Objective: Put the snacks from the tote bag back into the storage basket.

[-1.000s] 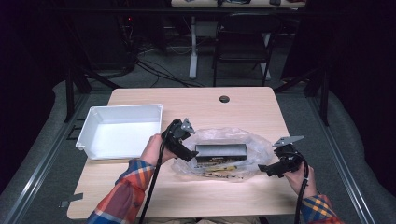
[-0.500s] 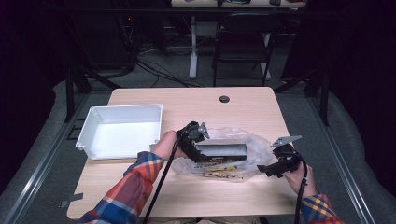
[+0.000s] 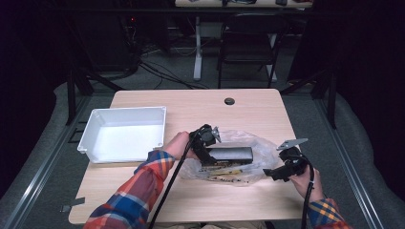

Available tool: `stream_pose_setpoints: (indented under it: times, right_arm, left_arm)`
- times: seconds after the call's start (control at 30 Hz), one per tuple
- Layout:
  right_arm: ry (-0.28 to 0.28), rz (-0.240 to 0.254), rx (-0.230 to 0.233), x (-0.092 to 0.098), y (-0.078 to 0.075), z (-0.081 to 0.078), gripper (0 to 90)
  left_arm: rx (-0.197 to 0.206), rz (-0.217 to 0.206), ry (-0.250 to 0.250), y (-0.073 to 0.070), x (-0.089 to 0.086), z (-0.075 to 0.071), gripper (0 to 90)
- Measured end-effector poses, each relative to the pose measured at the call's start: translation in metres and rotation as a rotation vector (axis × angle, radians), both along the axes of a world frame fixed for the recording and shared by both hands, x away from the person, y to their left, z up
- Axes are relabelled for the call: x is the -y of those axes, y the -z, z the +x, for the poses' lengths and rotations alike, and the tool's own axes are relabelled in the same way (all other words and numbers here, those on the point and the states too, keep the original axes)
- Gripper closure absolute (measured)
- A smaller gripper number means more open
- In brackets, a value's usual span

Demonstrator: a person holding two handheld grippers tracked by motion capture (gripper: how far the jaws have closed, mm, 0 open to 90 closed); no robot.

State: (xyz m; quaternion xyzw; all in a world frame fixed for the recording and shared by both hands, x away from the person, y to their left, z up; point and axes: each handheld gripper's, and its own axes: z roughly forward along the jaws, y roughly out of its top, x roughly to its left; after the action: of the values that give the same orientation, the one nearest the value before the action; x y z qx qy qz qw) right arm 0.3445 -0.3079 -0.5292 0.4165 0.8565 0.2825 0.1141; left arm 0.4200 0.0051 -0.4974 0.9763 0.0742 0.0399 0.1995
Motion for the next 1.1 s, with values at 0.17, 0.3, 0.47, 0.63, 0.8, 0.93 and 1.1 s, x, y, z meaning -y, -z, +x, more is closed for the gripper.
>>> stream_pose_setpoints:
  times: [0.17, 0.3, 0.47, 0.63, 0.8, 0.93, 1.1]
  right_arm:
    - [0.001, -0.004, -0.002, 0.0, 0.0, 0.0, 2.6]
    - [0.006, -0.01, -0.002, 0.001, 0.001, 0.001, 2.5]
    - [0.014, -0.017, -0.005, 0.001, 0.002, 0.001, 2.5]
    - [0.009, -0.026, -0.014, 0.001, 0.003, 0.002, 2.5]
    - [0.01, -0.022, -0.019, 0.001, 0.004, 0.002, 2.5]
    - [0.011, -0.024, -0.019, 0.0, 0.003, 0.002, 2.5]
    - [0.007, -0.023, -0.019, 0.0, 0.003, 0.001, 2.2]
  left_arm:
    - [-0.014, 0.024, -0.007, 0.008, 0.002, 0.004, 33.6]
    - [-0.022, 0.039, 0.001, 0.014, 0.001, 0.006, 36.0]
    - [-0.033, 0.073, 0.004, 0.025, 0.001, 0.006, 36.7]
    - [-0.031, 0.084, 0.006, 0.028, 0.001, 0.006, 37.2]
    - [-0.023, 0.117, 0.015, 0.032, 0.004, 0.005, 37.7]
    - [-0.021, 0.123, 0.027, 0.031, 0.005, 0.003, 41.6]
    - [-0.016, 0.125, 0.033, 0.031, 0.005, 0.001, 42.8]
